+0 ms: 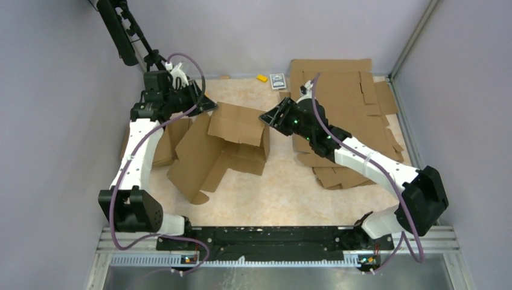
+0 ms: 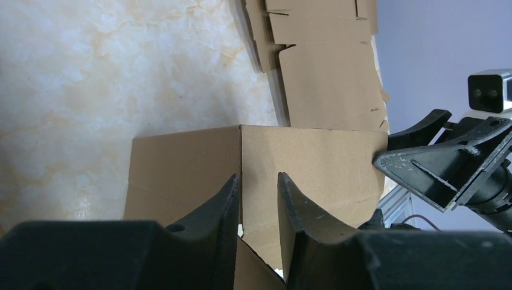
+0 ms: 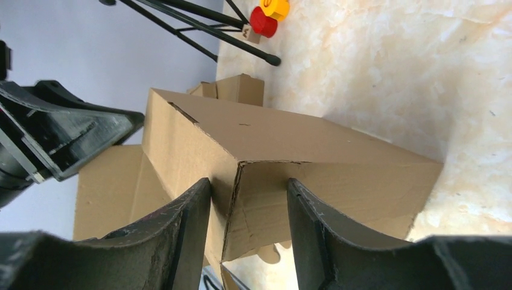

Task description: Fold the paper box

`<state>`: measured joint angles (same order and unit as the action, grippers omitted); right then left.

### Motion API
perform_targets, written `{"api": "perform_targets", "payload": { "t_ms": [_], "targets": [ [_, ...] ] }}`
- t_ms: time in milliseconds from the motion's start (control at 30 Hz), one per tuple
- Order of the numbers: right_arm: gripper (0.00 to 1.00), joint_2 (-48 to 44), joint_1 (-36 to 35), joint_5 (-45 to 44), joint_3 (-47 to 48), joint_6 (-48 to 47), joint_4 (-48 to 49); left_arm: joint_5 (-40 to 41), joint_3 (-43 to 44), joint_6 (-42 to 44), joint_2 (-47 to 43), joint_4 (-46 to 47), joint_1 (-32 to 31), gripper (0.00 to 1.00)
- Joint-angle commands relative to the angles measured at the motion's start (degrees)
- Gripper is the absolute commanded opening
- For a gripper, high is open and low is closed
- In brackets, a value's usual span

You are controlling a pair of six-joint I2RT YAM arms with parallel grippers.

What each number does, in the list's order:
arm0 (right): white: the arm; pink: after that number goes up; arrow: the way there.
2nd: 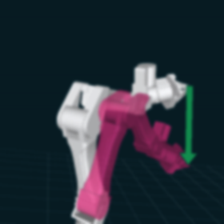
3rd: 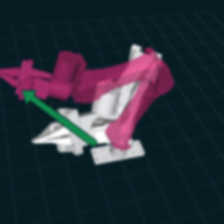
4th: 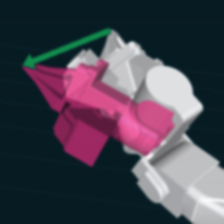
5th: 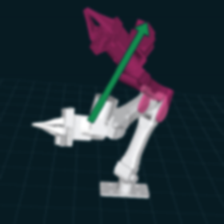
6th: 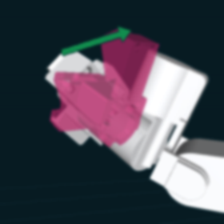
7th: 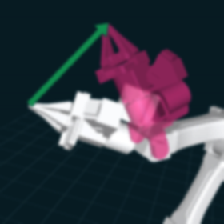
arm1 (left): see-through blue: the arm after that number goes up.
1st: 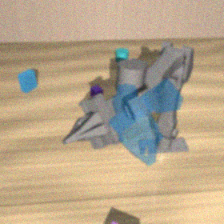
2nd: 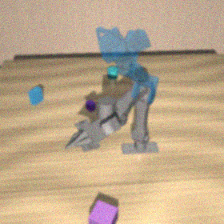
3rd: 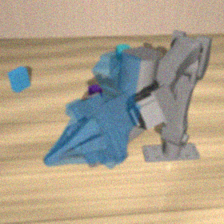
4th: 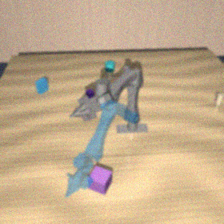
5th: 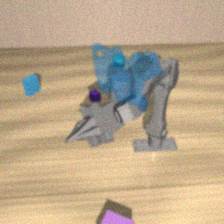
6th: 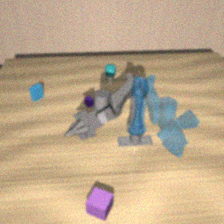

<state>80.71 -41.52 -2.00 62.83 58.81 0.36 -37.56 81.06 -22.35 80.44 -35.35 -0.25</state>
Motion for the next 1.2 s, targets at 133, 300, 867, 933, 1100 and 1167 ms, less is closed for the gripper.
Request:
{"api": "perform_targets", "payload": {
  "t_ms": [133, 300, 867, 933, 1100, 1167],
  "targets": [
    [0.47, 1.1, -0.5, 1.7, 5.4, -8.2, -5.3, -0.7, 0.1, 1.8, 3.3, -0.1, -0.5, 0.25],
    [0.47, 1.5, -0.2, 1.7, 8.8, -13.1, -8.6, -0.4, 1.5, 2.4, 4.1, -0.8, -0.5, 0.25],
    [0.58, -0.5, 3.4, 9.4, 8.1, -7.1, -11.0, -1.8, 2.9, 2.2, 5.3, -1.2, -0.6, 0.24],
    [0.60, -2.0, 3.0, 7.6, 5.9, -3.9, -9.5, -2.0, 2.7, 1.7, 4.8, -1.1, -1.0, 0.24],
    [0.68, -5.0, -0.9, -6.2, 4.4, 4.6, -13.3, -0.7, 2.2, 0.9, 3.7, -0.9, -2.8, 0.25],
    [0.70, -4.7, -2.8, -11.1, 6.2, 7.4, -17.0, -0.5, 2.2, 0.7, 3.6, -0.9, -3.0, 0.26]
  ]
}}
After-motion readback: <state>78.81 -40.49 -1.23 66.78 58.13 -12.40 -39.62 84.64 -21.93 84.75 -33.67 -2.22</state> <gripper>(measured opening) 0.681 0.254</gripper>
